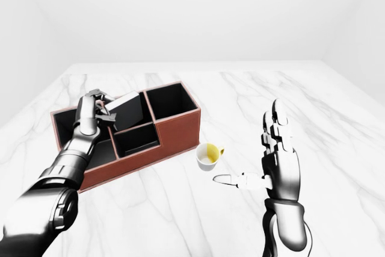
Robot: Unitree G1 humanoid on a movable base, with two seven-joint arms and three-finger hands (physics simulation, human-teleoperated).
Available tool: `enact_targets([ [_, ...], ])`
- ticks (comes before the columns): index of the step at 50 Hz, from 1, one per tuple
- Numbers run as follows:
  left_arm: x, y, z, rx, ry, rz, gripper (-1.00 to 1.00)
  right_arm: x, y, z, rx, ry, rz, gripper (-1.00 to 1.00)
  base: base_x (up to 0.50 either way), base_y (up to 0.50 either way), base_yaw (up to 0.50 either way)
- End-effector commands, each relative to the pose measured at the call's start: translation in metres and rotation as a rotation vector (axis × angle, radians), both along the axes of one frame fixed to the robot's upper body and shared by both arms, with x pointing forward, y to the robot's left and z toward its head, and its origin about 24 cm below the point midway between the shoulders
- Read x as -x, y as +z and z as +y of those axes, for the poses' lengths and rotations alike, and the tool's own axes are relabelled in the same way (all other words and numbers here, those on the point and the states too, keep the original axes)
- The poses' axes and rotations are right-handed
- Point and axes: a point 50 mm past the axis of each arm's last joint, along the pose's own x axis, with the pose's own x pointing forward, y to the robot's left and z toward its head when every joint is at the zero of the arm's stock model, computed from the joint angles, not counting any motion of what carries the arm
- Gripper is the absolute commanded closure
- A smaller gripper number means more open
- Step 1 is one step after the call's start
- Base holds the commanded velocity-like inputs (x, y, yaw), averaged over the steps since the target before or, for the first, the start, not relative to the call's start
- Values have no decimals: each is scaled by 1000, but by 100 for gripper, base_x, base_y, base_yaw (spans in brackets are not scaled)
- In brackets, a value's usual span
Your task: Pick up the book and place it in the front compartment of the caddy.
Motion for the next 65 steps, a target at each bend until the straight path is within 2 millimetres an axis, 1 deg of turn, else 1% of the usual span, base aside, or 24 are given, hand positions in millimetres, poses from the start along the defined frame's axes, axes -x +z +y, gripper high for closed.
enact_targets([
  [1,15,-46,-5,50,26,135,94,1,0,-1,0,-3,-1,-99,0,0,0],
  [11,22,-58,-5,51,14,160,93,2,3,0,5,-3,-14,-99,0,0,0],
  [13,22,-59,-5,49,15,163,86,2,5,0,7,-3,-22,-99,0,0,0],
  [14,22,-58,-5,50,14,164,64,2,5,0,7,-1,-24,-99,0,0,0],
  [15,22,-58,-5,46,16,164,-33,2,5,1,8,0,-23,-99,0,0,0],
  [16,22,-58,-5,47,16,165,-100,1,5,1,6,2,-23,-99,0,0,-1],
  [20,21,-55,-3,45,18,160,-100,1,6,3,9,4,-28,-99,0,0,-1],
  [29,17,-37,-2,32,27,110,-100,2,7,4,10,9,-29,-99,0,0,-1],
  [35,18,-33,0,29,31,96,-100,1,2,3,2,8,-7,-99,0,0,0],
  [39,18,-25,1,32,31,82,-100,1,1,3,1,6,-2,-99,0,0,0],
  [41,18,-14,-1,31,0,25,-100,0,0,3,0,6,1,-99,0,0,0],
  [42,21,4,-4,24,-39,-61,-100,0,0,3,-1,6,-1,-98,0,0,0],
  [43,24,14,-8,21,-72,-108,-100,0,0,3,0,6,-1,-99,0,0,0],
  [47,46,64,-22,-33,-198,-326,-100,0,1,4,-1,7,-3,-99,0,0,0],
  [49,70,101,-37,-100,-299,-476,-100,1,2,4,0,8,-10,-99,0,0,0],
  [50,87,121,-45,-156,-352,-558,-100,1,5,4,1,9,-22,-99,0,0,0],
  [51,89,122,-46,-162,-354,-561,-100,2,5,4,1,9,-23,-99,0,0,0],
  [52,108,139,-55,-207,-409,-640,-100,2,7,4,1,10,-33,-100,0,0,0],
  [55,139,160,-66,-301,-454,-743,-100,3,9,5,4,10,-40,-99,0,0,0],
  [58,189,181,-86,-455,-545,-871,-100,5,13,5,8,11,-59,-99,0,0,0],
  [59,200,184,-89,-483,-561,-898,-100,5,14,5,9,12,-63,-99,0,0,0],
  [61,212,186,-95,-546,-575,-908,-100,6,15,5,11,11,-69,-99,0,0,0],
  [62,225,188,-97,-599,-563,-915,-100,7,16,5,11,11,-73,-99,0,0,0],
  [65,224,184,-92,-638,-476,-793,-100,7,16,5,11,11,-71,-99,0,0,0],
])
